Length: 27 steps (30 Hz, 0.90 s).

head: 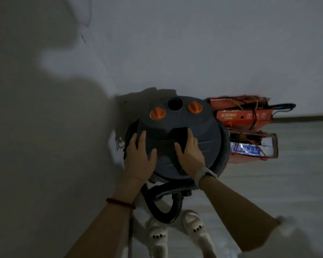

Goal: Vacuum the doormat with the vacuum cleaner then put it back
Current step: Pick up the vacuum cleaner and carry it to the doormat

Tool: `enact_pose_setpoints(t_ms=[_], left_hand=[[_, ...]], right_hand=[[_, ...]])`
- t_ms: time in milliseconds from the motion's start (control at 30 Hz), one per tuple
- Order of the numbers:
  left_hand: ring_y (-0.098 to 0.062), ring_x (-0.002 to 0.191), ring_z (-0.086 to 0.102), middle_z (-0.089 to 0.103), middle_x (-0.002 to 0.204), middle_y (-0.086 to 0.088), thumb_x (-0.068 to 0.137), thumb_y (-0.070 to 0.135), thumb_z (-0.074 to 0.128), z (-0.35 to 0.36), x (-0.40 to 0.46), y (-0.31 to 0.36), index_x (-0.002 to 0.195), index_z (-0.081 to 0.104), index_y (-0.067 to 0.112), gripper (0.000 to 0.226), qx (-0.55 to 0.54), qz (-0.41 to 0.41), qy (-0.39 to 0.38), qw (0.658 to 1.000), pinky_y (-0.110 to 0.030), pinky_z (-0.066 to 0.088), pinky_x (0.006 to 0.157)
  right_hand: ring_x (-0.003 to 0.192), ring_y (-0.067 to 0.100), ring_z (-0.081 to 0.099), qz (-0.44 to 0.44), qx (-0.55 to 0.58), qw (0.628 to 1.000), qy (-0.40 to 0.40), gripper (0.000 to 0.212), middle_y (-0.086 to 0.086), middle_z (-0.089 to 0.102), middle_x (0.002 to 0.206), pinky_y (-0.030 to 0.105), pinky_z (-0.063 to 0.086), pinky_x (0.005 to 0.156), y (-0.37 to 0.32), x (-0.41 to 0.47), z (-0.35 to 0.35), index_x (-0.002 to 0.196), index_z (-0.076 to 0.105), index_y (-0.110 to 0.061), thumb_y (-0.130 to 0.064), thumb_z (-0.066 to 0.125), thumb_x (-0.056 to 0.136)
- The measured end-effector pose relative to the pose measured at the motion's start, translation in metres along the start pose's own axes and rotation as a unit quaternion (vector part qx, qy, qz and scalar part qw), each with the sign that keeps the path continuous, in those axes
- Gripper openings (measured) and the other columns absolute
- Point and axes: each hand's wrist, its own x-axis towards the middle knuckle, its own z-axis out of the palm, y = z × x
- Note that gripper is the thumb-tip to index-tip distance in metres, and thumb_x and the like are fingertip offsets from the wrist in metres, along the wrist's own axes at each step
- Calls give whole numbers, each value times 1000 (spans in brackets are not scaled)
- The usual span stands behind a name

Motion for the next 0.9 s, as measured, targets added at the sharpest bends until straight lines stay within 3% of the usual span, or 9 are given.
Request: enact_pose_setpoints(t_ms=[100,300,433,567,667,800,900], left_hand=[[-30,143,7,4,156,-15,95,28,47,11,28,-3,148,12,17,64,29,51,12,998,-41,17,114],[-31,144,-4,-3,157,-12,98,31,38,32,45,-12,148,12,20,58,92,79,-26,992,-44,14,114],[-32,144,-4,-10,155,-19,96,30,42,44,29,-12,148,6,10,67,27,60,11,998,-38,7,116],[-26,145,-2,-15,155,-15,91,34,53,54,4,-12,147,-8,4,88,-58,-16,1,998,-31,11,115],[-24,145,0,-15,155,-14,87,33,59,62,-31,-15,146,-8,3,95,-49,-13,-9,999,-21,11,109],[-33,143,8,-9,154,-21,84,39,59,85,-88,-9,146,-1,-1,94,4,2,-13,1000,-35,20,112],[-44,140,12,3,152,-28,79,54,46,106,-126,-3,144,9,-6,96,26,24,-24,999,-49,23,112]], right_hand=[[90,38,60,8,-28,999,43,67,12,41,140,46,52,69,7,5,19,148,3,-19,-39,40,96],[106,37,57,46,-3,998,43,69,12,42,139,47,47,86,8,-4,22,148,2,-23,-40,42,95],[110,37,56,52,31,997,39,65,9,40,142,48,47,87,9,-30,24,148,7,-21,-40,41,95],[109,34,58,64,43,996,40,64,8,41,142,47,50,82,28,-69,27,147,13,-20,-41,43,95],[99,33,62,56,27,996,60,70,9,49,135,46,52,73,49,-107,23,146,19,-21,-57,35,88],[96,32,63,45,5,997,60,70,10,53,131,46,54,68,86,-152,5,146,22,-21,-56,33,86],[87,33,64,30,-31,998,50,72,12,56,124,45,53,60,114,-179,-15,146,24,-20,-60,30,85]])
